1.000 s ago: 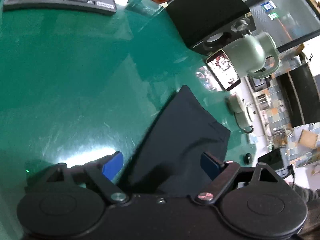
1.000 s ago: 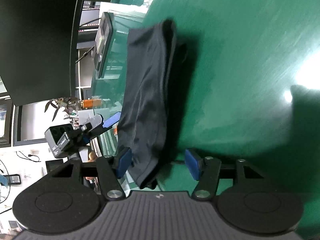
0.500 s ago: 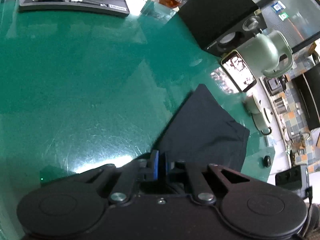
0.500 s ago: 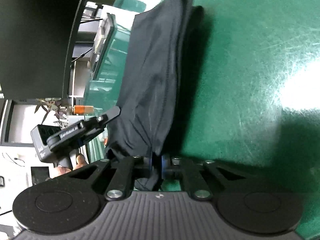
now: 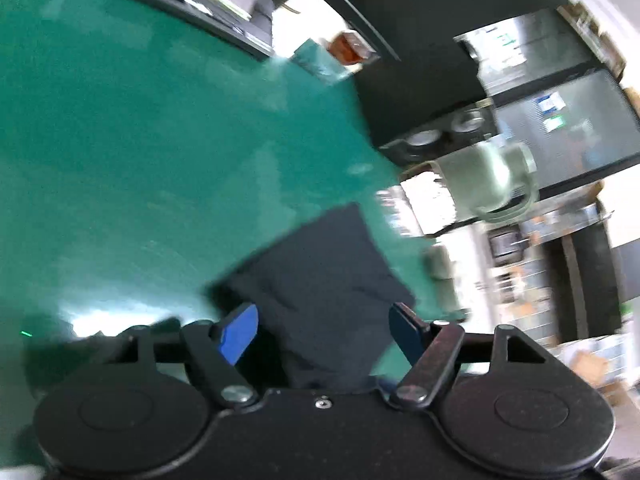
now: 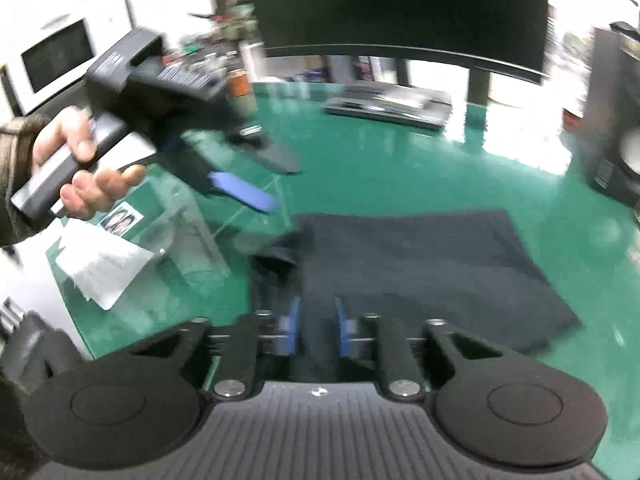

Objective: Fold clothes
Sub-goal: 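Lay the folded shorts down with the right gripper while the left gripper presses them flat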

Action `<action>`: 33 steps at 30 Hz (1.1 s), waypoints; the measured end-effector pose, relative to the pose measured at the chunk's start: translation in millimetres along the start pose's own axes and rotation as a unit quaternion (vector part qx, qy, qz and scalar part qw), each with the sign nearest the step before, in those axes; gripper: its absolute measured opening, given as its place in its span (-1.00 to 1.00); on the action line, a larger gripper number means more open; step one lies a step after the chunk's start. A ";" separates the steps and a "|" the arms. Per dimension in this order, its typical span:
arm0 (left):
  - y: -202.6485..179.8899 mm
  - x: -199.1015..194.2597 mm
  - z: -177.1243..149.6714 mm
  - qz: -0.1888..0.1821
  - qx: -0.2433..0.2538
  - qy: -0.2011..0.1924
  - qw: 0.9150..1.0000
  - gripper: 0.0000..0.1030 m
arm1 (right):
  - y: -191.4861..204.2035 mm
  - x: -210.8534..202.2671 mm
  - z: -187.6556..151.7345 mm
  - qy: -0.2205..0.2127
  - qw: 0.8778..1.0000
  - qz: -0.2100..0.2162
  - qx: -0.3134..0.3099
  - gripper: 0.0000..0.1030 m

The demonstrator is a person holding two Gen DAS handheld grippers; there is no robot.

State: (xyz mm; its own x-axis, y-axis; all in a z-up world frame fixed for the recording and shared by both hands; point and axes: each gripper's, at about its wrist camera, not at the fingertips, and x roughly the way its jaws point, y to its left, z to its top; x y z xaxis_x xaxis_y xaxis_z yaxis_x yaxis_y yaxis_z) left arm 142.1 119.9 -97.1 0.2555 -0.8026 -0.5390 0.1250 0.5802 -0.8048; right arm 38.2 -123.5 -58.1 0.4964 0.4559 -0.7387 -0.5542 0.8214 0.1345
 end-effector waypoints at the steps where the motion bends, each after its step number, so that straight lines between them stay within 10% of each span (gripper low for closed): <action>1: -0.7 4.6 0.3 -0.005 -0.003 0.003 1.000 0.37 | 2.3 6.1 2.4 0.001 1.000 0.002 0.001 -0.68; 14: 29.8 30.6 -6.6 -0.010 -0.041 0.028 0.999 0.39 | 14.7 59.0 3.1 0.042 0.997 0.053 -0.022 -0.47; 19: 8.9 9.2 -2.4 -0.010 -0.018 -0.007 1.000 0.62 | 2.4 26.6 7.2 0.020 0.996 0.089 0.011 0.48; 21: -4.8 1.1 -6.5 -0.019 -0.004 -0.031 0.999 0.66 | -8.4 4.2 6.9 -0.003 0.997 0.074 0.017 0.52; 24: -17.9 0.4 -23.1 -0.032 -0.007 -0.068 0.997 0.67 | -33.4 -30.4 0.1 -0.049 0.998 -0.004 0.044 0.30; 27: -26.7 17.3 -49.4 -0.038 -0.009 -0.095 0.995 0.67 | -78.5 -41.5 -5.9 -0.073 0.984 -0.114 0.118 -0.82; 33: -13.9 35.4 -73.1 0.009 -0.013 -0.103 0.995 0.67 | -130.8 -6.6 2.6 -0.067 0.972 -0.159 0.158 -0.85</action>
State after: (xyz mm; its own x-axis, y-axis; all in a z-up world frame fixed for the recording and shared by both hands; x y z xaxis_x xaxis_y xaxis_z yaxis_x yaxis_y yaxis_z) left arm 79.3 73.3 -123.2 0.4483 -0.7455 -0.4932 0.0948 0.5882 -0.8031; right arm 109.1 -233.1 -69.1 0.7038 0.1855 -0.6858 -0.1360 0.9826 0.1264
